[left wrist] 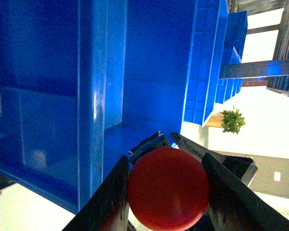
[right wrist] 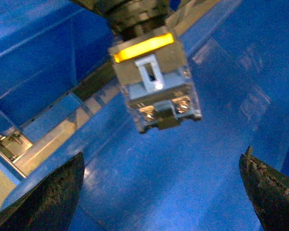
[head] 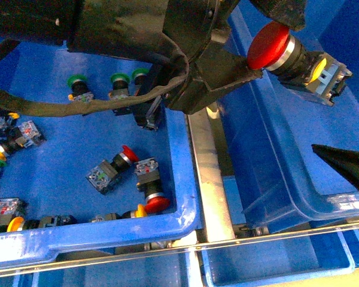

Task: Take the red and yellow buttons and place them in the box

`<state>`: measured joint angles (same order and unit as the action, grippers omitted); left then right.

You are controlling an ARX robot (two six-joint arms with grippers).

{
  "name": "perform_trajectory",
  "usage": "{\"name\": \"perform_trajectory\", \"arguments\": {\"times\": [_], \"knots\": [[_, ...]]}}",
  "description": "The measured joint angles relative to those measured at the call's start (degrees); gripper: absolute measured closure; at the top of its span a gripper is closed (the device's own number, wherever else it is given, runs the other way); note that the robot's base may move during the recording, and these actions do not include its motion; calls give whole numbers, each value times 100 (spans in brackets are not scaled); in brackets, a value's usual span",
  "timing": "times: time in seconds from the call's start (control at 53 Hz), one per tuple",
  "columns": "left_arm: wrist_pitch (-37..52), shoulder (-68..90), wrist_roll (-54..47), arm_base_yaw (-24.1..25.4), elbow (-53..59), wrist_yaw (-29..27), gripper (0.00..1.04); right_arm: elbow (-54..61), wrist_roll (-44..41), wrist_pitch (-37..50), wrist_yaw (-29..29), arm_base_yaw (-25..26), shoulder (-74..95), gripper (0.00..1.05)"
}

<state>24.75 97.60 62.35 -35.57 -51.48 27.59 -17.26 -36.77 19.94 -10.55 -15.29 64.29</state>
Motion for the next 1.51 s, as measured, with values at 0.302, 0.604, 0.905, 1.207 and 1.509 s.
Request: {"name": "perform_trajectory", "arguments": {"times": [0.302, 0.604, 0.905, 1.207, 1.509], "knots": [[0, 2, 15, 39, 0, 50, 69, -326, -367, 162, 22, 92, 501, 7], [2, 90, 13, 55, 0, 59, 69, -516, -575, 90, 33, 76, 581, 7], [2, 116, 13, 83, 0, 70, 69, -717, -765, -219, 195, -245, 597, 7], [31, 120, 13, 83, 0, 79, 69, -857, -763, -299, 275, -439, 597, 7], [31, 125, 13, 87, 0, 85, 69, -922, -763, -455, 286, -378, 597, 28]]}}
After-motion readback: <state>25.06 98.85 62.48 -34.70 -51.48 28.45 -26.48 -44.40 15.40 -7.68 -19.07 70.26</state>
